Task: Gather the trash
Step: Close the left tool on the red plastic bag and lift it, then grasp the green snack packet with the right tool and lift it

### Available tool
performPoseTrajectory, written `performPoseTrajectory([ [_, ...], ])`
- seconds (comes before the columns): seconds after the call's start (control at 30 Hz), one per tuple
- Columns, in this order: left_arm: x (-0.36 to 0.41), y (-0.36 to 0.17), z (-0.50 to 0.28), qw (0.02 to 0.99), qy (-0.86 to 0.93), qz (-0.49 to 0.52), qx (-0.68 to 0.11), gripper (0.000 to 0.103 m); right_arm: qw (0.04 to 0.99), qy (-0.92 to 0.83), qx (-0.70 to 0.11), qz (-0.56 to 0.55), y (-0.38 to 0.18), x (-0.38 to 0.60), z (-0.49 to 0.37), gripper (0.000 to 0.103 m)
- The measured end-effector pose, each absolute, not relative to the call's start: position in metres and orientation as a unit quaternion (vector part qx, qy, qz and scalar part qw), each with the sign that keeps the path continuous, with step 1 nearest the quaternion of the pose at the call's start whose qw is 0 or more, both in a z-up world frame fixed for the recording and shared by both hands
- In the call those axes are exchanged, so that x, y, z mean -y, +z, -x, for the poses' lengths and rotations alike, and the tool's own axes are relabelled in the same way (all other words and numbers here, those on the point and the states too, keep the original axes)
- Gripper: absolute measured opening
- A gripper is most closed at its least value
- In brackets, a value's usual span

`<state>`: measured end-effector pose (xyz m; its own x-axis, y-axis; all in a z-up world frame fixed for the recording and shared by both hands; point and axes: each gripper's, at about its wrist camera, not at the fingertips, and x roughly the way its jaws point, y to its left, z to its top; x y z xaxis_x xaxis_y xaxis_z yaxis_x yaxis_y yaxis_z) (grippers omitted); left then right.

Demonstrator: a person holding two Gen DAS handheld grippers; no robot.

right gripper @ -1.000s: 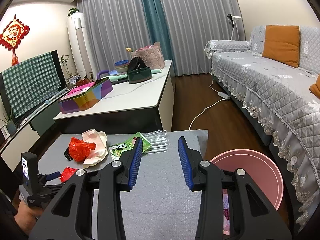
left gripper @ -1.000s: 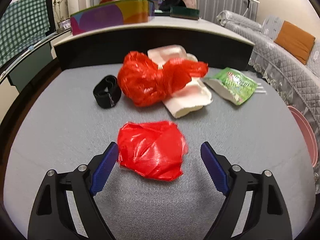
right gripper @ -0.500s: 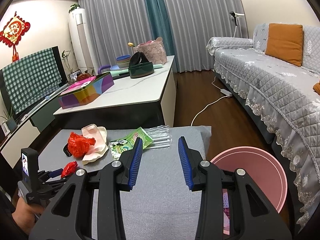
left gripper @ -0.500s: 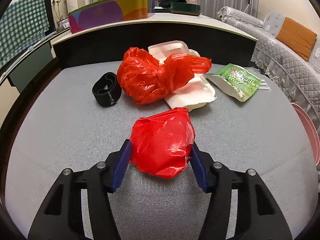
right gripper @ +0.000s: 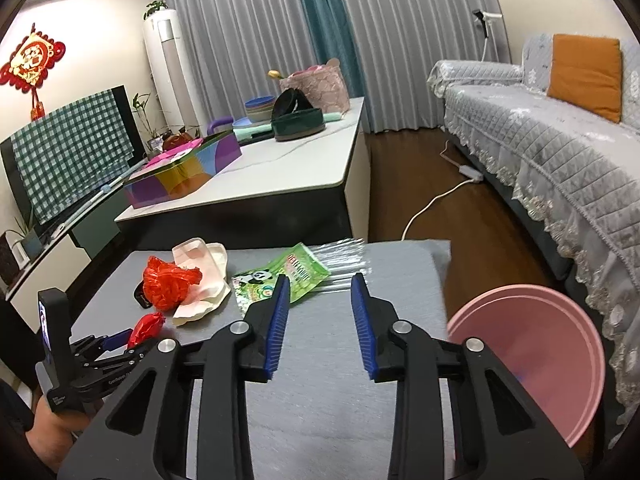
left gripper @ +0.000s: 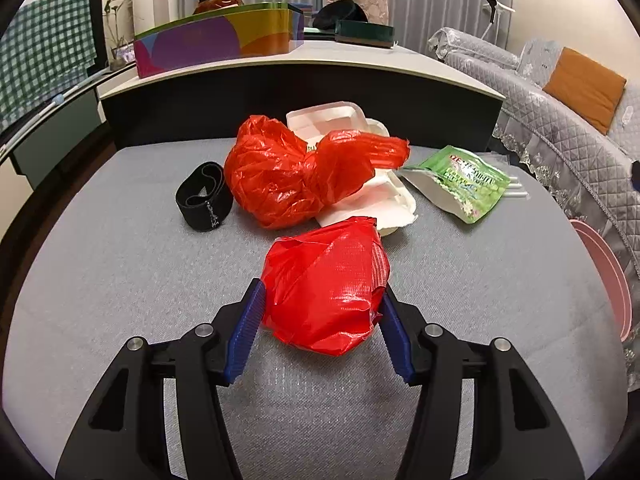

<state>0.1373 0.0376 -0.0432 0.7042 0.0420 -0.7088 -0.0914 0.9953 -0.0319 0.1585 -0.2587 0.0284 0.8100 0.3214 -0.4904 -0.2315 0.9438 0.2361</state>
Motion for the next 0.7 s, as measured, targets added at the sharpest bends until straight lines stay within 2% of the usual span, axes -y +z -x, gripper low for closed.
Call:
performPoseTrajectory([
  [0.33,-0.044,-0.036,-0.140,0.928,0.031,0.044,-0.368,0.055,0.934,0.166,-0.302,-0.090,0.000,0.228,-0.195,0.030],
  [0.7,-0.055,-0.031,-0.143,0.932,0.028,0.053,-0.358,0.055,0.924,0.196,-0.325,-0.038,-0.023,0.174,-0.226,0.031],
])
